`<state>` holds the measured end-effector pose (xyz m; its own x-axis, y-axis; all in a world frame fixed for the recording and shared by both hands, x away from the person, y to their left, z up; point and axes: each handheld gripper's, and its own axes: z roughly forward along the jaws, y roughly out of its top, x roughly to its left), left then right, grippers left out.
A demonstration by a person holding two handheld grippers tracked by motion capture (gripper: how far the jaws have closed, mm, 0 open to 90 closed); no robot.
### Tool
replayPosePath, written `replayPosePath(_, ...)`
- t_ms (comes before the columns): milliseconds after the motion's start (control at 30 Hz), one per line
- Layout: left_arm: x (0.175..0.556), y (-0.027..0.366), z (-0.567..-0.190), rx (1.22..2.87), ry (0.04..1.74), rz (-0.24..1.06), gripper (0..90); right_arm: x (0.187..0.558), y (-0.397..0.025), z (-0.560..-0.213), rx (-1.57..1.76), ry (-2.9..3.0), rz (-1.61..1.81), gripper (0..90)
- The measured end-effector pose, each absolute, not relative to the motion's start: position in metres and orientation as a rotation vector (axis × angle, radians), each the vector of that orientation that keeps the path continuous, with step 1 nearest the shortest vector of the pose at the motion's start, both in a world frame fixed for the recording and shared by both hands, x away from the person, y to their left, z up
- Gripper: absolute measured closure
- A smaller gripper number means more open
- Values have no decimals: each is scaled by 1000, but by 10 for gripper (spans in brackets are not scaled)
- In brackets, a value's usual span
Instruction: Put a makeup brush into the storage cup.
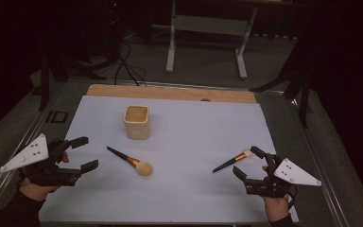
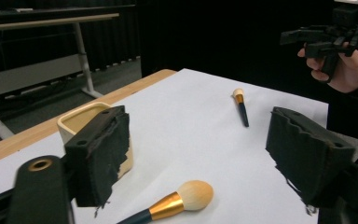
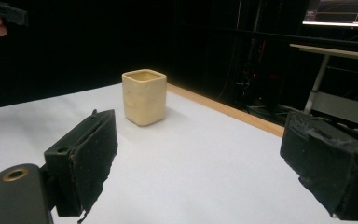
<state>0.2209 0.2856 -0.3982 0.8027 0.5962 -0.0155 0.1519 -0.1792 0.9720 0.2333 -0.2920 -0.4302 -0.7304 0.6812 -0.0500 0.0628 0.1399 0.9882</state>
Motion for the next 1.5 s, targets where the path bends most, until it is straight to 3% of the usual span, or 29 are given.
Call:
replayPosePath(167, 232, 285, -399, 1746, 597, 445, 400, 233, -293, -430, 713, 1922, 1635, 108)
replayPosePath(900, 278, 281, -441, 1900, 725, 433, 893, 233, -292, -430, 706, 1930, 1629, 109)
replayPosePath(1500, 302, 282, -481, 1994, 687, 426, 900, 233, -290, -431, 699, 1940, 1628, 109)
